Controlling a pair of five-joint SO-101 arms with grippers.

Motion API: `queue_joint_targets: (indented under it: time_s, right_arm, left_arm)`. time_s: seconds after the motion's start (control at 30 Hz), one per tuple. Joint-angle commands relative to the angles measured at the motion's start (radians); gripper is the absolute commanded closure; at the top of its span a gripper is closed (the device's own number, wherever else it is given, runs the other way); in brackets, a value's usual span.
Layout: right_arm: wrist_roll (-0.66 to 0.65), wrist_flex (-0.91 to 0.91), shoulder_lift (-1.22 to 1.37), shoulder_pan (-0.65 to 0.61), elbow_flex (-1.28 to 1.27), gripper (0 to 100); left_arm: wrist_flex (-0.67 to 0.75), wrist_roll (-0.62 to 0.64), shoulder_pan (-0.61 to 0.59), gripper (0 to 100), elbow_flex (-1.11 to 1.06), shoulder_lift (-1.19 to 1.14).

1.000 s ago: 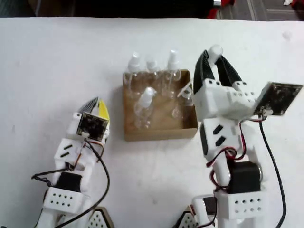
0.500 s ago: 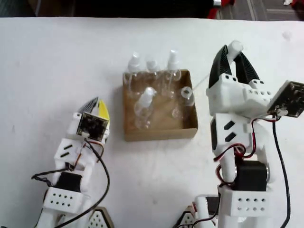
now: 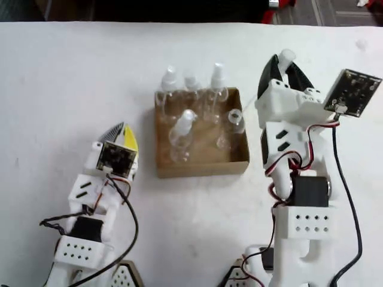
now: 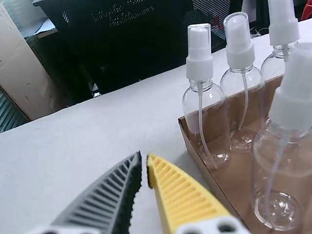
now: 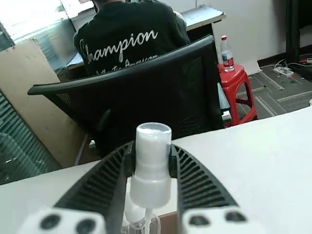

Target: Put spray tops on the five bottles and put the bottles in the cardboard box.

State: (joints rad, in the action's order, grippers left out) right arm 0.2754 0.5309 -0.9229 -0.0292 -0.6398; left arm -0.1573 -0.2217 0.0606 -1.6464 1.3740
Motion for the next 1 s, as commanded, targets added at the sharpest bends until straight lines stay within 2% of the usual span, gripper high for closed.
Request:
queue_joint_targets:
  time_s: [0.0,0.17,0.83,0.97]
  right_arm:
    - [0.011,-0.031,0.001,0.007,0.046,98.4]
    - [0.003,-0.085,0.013,-0.039,0.026,98.4]
    - [0.002,-0.114,0.131,-0.031,0.003,98.4]
    - [0.002,-0.183,0.131,-0.038,-0.066,98.4]
  left_arm:
    - [0.005,-0.008,0.007,98,0.02,0.019]
    - [0.005,-0.008,0.007,98,0.02,0.019]
    - [0.005,-0.008,0.008,98,0.02,0.019]
    - [0.005,-0.008,0.008,98,0.02,0.019]
